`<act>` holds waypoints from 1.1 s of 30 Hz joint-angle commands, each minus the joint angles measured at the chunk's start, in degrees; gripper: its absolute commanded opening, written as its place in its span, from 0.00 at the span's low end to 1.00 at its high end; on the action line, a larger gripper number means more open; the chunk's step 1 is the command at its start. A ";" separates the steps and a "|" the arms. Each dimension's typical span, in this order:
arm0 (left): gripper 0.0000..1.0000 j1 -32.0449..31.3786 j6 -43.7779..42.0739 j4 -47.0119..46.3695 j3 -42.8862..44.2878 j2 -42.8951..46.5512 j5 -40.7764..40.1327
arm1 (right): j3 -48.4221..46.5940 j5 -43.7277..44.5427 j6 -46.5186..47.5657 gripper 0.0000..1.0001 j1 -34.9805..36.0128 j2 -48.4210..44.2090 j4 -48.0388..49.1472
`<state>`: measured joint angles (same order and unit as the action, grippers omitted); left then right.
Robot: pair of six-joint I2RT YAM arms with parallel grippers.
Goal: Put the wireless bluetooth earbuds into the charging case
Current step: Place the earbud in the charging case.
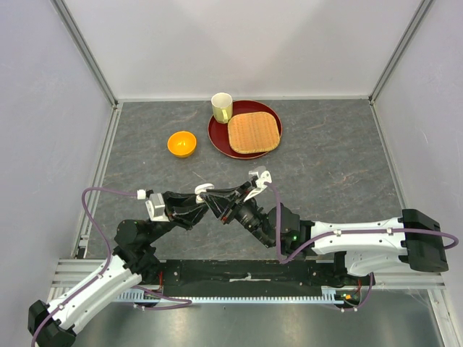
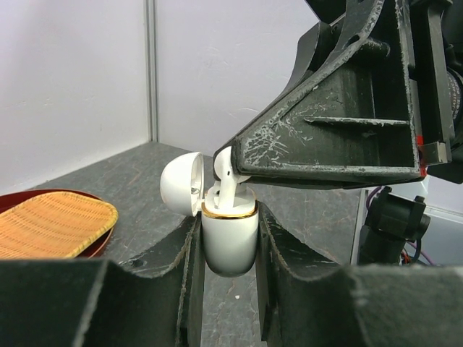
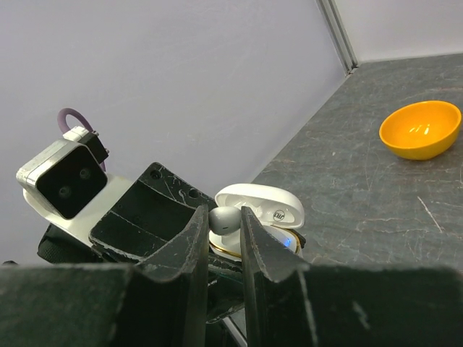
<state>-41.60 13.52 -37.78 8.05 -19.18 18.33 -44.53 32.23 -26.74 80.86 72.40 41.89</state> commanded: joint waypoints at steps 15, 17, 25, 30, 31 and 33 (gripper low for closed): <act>0.02 0.12 0.90 -3.88 0.73 1.16 -1.28 | -5.12 2.23 -0.24 0.15 0.70 0.20 -13.68; 0.02 0.12 0.81 -3.62 0.73 1.43 -1.28 | -5.39 1.96 -0.50 0.18 0.79 0.46 -13.68; 0.02 0.12 0.81 -2.91 0.73 1.60 -1.19 | -5.65 1.96 -1.38 0.30 0.70 0.46 -13.50; 0.02 0.12 1.07 -2.74 0.38 1.78 -0.93 | -5.21 2.14 -1.38 0.33 0.70 -0.07 -13.06; 0.02 0.12 1.16 -2.74 0.38 1.86 -0.92 | -5.21 2.22 -1.30 0.35 0.70 0.02 -13.06; 0.02 0.12 1.33 -2.74 0.30 1.95 -1.01 | -5.12 2.31 -1.56 0.36 0.79 -0.07 -12.89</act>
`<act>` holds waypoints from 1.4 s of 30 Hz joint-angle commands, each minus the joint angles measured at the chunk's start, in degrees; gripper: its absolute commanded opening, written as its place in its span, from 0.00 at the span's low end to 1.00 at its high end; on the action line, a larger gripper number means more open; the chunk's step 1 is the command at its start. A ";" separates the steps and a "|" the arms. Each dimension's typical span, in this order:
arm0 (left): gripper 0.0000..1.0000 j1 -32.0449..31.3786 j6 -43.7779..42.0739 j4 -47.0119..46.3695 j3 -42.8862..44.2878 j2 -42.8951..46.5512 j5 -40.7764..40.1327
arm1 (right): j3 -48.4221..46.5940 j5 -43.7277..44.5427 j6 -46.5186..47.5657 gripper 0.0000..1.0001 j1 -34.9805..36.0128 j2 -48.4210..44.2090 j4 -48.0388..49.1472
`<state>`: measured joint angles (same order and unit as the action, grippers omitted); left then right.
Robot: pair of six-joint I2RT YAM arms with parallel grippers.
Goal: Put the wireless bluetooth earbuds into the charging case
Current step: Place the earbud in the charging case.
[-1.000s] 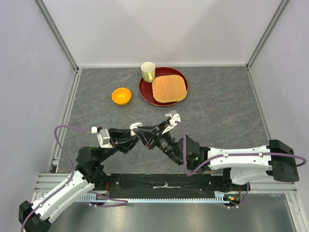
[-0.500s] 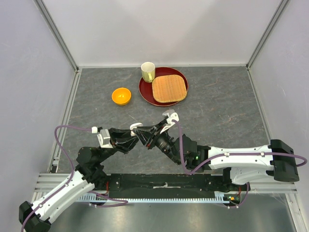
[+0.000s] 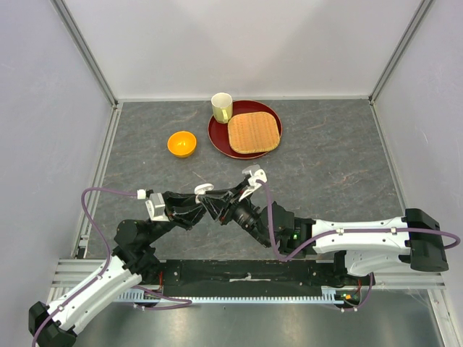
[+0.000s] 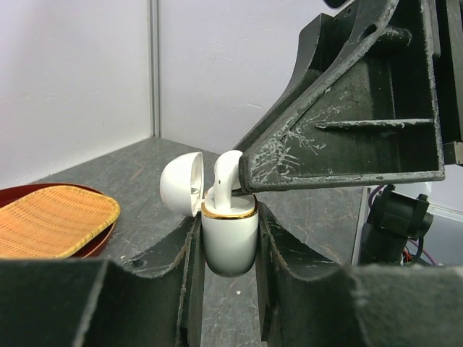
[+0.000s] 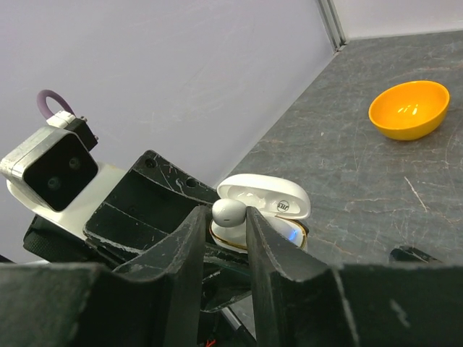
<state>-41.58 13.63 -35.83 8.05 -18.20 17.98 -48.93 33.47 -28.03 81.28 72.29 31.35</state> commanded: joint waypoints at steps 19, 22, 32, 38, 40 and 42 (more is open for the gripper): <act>0.02 0.10 1.75 -4.24 0.03 1.50 -0.31 | -0.64 3.26 0.78 0.48 0.29 -1.80 0.37; 0.02 0.19 1.84 -4.24 0.03 1.58 -0.40 | -0.82 3.53 0.87 0.51 0.37 -1.89 0.81; 0.02 0.10 2.02 -3.98 0.03 1.67 -0.22 | -1.52 3.53 1.93 0.55 0.29 -3.56 2.22; 0.02 0.10 1.93 -2.93 -0.06 2.46 -0.49 | 0.05 5.02 3.68 0.58 0.29 -7.16 1.87; 0.02 0.10 1.93 -2.22 0.12 2.55 -0.57 | 0.85 5.90 3.95 0.63 0.29 -8.74 1.87; 0.02 0.10 1.84 -1.52 0.38 2.99 -0.66 | 2.16 7.48 4.12 0.68 0.20 -10.23 2.13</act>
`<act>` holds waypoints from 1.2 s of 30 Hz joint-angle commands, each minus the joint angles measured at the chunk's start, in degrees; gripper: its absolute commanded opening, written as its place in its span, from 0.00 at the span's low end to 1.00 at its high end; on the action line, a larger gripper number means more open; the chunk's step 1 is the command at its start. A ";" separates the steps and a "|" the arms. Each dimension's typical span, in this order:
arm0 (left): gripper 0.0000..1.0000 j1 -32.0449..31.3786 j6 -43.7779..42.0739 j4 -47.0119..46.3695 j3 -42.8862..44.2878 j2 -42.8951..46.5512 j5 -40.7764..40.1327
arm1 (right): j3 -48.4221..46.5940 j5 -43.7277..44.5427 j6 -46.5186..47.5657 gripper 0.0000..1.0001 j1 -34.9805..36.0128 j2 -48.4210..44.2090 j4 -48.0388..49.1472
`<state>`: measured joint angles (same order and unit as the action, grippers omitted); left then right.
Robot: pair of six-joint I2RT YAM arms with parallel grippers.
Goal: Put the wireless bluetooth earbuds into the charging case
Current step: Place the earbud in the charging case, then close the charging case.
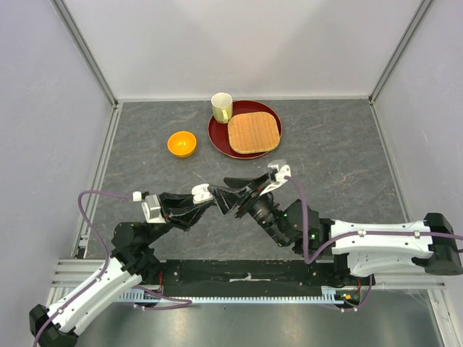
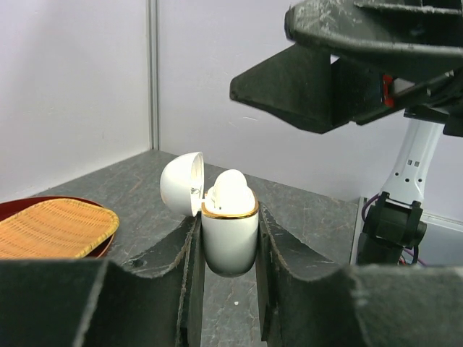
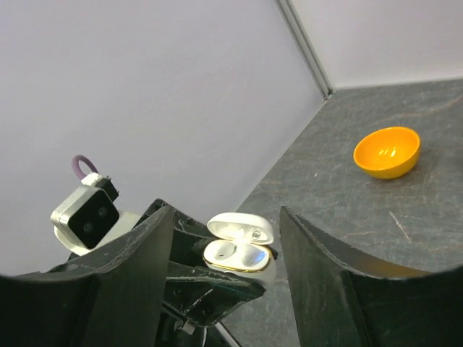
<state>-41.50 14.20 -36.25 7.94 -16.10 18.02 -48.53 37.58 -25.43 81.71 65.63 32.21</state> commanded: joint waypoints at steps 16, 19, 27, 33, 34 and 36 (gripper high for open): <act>0.02 0.01 1.54 0.65 1.02 1.68 -0.88 | -0.50 9.88 -2.16 0.98 -0.68 -8.32 -18.63; 0.02 0.10 1.80 0.74 1.02 1.77 -0.36 | -4.02 5.95 -3.83 0.98 -2.08 -8.15 -26.63; 0.02 0.10 1.19 1.53 1.55 0.81 2.37 | -14.48 -13.82 -7.97 0.98 -12.62 -8.14 -43.10; 0.02 0.10 0.66 1.45 3.04 -2.09 6.49 | -18.43 -30.03 -7.26 0.98 -19.31 -6.57 -47.14; 0.02 0.10 0.66 1.45 3.30 -2.53 8.24 | -19.92 -29.24 -7.96 0.98 -19.40 -6.04 -49.24; 0.02 0.01 0.75 1.36 4.18 -4.11 9.83 | -20.37 -28.18 -7.79 0.98 -19.66 -4.46 -50.48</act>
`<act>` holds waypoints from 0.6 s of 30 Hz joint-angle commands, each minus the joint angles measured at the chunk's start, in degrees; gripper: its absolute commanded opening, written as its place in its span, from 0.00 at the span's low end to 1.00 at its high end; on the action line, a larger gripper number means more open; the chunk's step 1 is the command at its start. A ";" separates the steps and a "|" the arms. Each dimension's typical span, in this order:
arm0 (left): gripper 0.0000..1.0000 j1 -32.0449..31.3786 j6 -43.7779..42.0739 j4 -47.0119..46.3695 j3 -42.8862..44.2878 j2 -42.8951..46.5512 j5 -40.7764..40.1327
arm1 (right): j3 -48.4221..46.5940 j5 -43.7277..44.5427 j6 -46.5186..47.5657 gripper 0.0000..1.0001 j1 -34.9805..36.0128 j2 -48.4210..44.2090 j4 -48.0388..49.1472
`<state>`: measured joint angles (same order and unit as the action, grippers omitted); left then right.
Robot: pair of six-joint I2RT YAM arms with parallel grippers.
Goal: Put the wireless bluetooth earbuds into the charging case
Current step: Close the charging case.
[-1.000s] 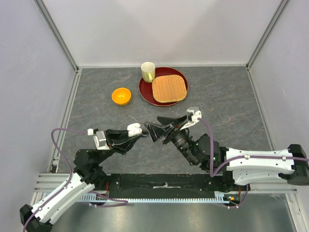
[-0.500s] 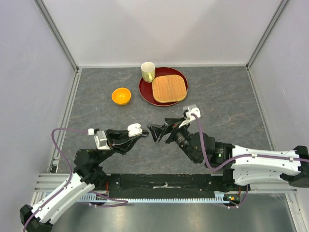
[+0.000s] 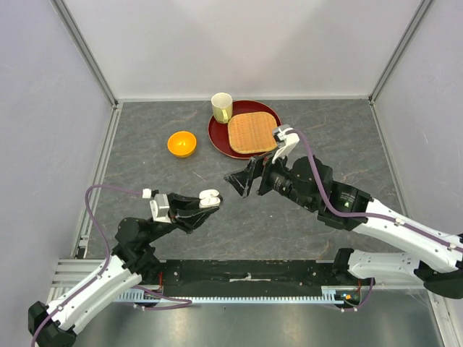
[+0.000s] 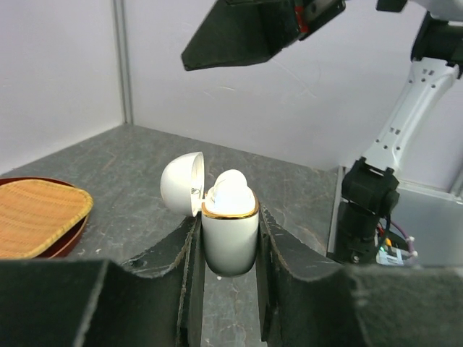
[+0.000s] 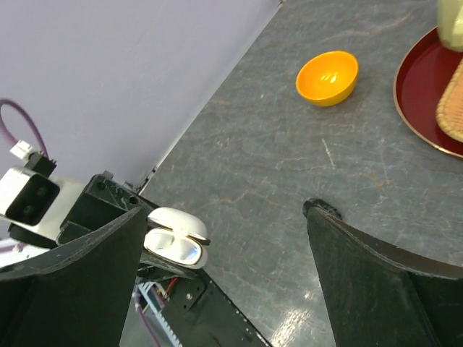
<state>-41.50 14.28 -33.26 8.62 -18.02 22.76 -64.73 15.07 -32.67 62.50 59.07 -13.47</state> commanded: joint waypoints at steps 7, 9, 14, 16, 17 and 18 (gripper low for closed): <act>0.02 0.01 0.92 -2.08 6.40 -6.58 11.85 | -5.14 -3.56 -2.40 0.98 -0.80 7.20 -7.88; 0.02 0.10 0.92 -2.08 7.11 -7.46 13.00 | -5.06 -3.64 -3.10 0.98 -0.89 8.08 -7.88; 0.02 0.10 1.45 -2.51 7.90 -9.48 15.55 | -4.09 -3.55 -3.72 0.98 -0.89 9.22 -7.53; 0.02 0.01 1.54 -2.78 7.90 -9.66 15.64 | -4.00 -4.08 -3.98 0.98 -0.89 9.66 -7.36; 0.02 0.01 1.45 -3.04 7.81 -9.75 15.56 | -3.91 -4.52 -3.99 0.98 -0.89 9.92 -7.44; 0.02 0.01 1.45 -3.13 7.73 -9.75 15.56 | -3.91 -4.70 -4.07 0.98 -0.89 10.10 -7.27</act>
<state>-41.50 14.31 -33.34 14.31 -27.46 36.23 -67.94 11.62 -35.64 61.84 68.45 -21.63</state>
